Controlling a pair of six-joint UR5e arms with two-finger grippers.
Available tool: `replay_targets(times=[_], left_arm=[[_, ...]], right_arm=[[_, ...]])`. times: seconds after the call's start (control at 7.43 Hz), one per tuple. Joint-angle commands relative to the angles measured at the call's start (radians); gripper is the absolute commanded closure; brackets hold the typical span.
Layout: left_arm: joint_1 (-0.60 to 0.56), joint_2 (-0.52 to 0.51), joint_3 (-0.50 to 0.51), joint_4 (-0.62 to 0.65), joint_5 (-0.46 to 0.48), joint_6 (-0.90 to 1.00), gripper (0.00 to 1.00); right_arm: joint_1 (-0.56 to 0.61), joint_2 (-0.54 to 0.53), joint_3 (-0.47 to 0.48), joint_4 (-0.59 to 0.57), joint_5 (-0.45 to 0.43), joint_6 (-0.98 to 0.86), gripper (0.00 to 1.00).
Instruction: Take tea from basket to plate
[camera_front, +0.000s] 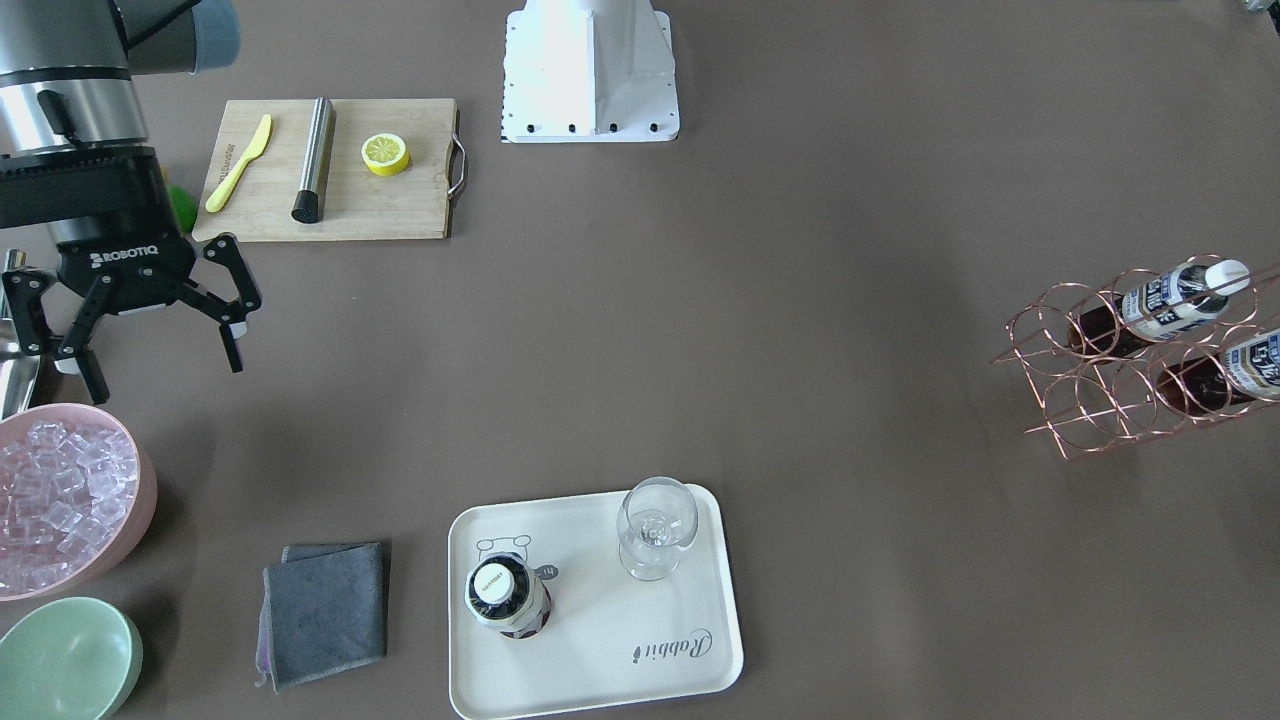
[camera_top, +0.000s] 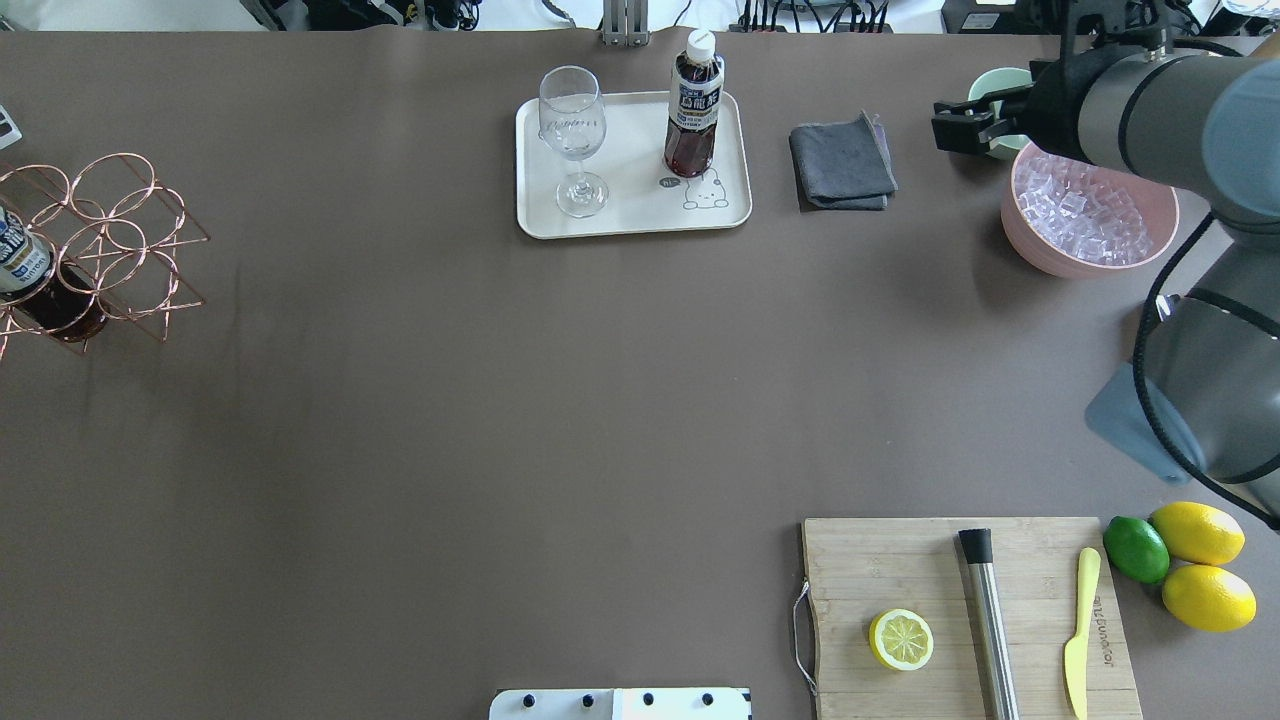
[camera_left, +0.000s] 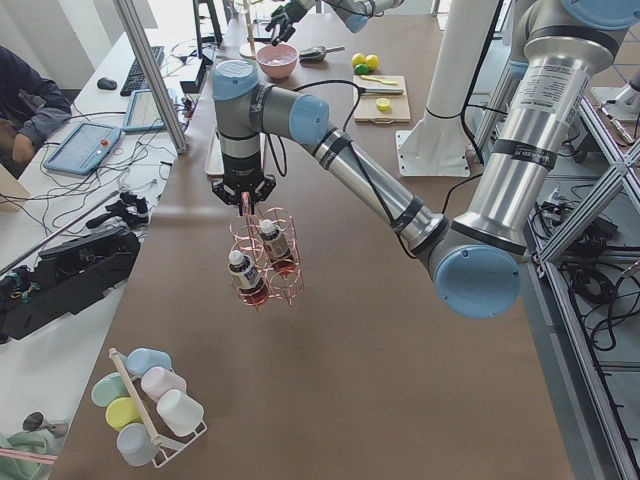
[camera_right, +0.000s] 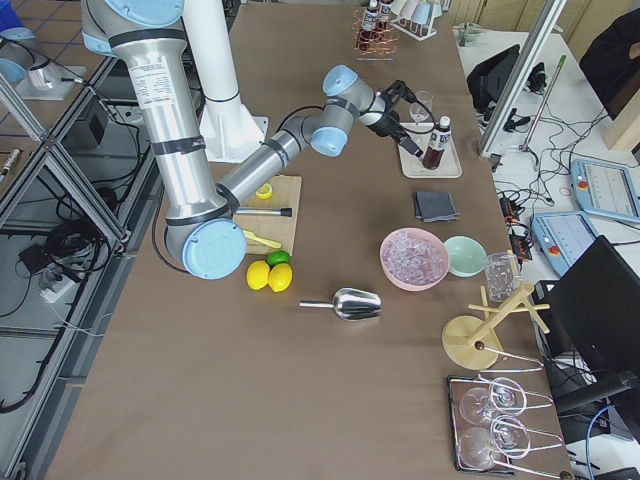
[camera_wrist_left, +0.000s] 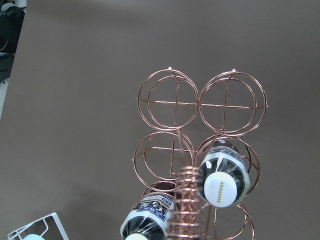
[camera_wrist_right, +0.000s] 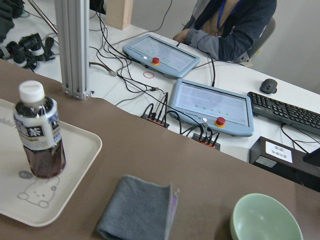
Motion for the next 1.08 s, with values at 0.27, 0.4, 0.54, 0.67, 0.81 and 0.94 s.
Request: replay_targets(times=[0.27, 0.4, 0.54, 0.67, 0.81, 0.94], left_arm=[[-0.014, 0.005, 0.105, -0.035, -0.002, 0.165, 1.0], [-0.008, 0.005, 0.137, -0.105, -0.002, 0.166, 1.0], [0.0, 0.005, 0.16, -0.159, 0.0, 0.168, 1.0], [0.005, 0.005, 0.168, -0.167, 0.001, 0.172, 1.0], [0.009, 0.005, 0.183, -0.178, 0.01, 0.195, 1.0], [0.012, 0.005, 0.186, -0.204, 0.023, 0.195, 1.0]], right_arm=[[0.382, -0.165, -0.039, -0.32, 0.548, -0.136, 0.0], [0.417, -0.218, -0.055, -0.367, 0.57, -0.175, 0.0], [0.474, -0.25, -0.075, -0.43, 0.599, -0.18, 0.0], [0.547, -0.255, -0.154, -0.446, 0.707, -0.239, 0.0], [0.624, -0.269, -0.255, -0.44, 0.766, -0.37, 0.0], [0.646, -0.29, -0.279, -0.454, 0.776, -0.423, 0.0]])
